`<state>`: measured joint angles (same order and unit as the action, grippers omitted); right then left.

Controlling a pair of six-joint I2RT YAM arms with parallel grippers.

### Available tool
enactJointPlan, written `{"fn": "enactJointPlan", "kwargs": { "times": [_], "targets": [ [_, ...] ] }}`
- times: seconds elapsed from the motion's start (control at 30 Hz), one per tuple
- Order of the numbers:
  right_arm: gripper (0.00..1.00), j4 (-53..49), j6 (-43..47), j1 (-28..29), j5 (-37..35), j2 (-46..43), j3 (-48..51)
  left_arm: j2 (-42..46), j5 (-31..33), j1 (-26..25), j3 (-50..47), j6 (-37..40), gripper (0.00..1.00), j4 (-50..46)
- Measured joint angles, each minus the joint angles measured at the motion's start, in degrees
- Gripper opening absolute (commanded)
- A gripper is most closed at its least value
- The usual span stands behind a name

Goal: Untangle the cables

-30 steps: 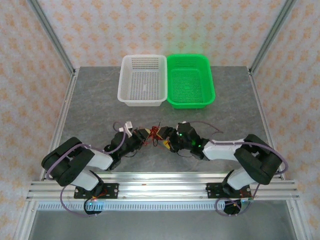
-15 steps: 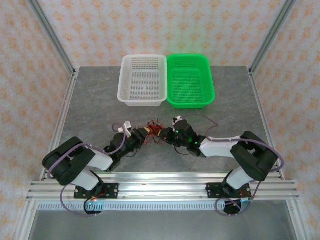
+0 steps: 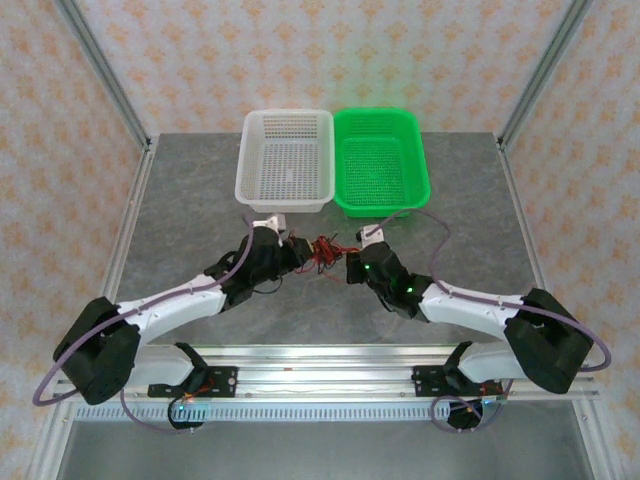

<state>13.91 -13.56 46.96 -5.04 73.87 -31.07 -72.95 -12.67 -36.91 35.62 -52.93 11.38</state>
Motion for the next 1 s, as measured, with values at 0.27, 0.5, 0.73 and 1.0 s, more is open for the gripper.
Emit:
{"fn": "enactJointPlan", "kwargs": {
  "times": [0.27, 0.5, 0.73, 1.0],
  "targets": [
    [0.25, -3.69, -3.72, 0.28, 3.34, 0.00, 3.08, -6.34, -1.64, -0.22, -1.86, 2.10, 0.00, 1.92],
    [0.52, -11.06, -10.40, -0.63, 10.58, -2.05, 3.52, -10.82, -1.60, -0.13, -4.48, 2.12, 0.00, 3.67],
    [0.52, -19.65, -13.00, 0.94, 15.23, -3.15, -5.51, -10.84, -0.52, -1.40, -4.72, 2.89, 0.00, 5.46],
    [0.52, -26.95, -13.03, 3.76, 15.26, 1.64, -19.91, -8.98, 3.10, -4.42, -4.44, 5.40, 0.00, 3.06]
  ]
}}
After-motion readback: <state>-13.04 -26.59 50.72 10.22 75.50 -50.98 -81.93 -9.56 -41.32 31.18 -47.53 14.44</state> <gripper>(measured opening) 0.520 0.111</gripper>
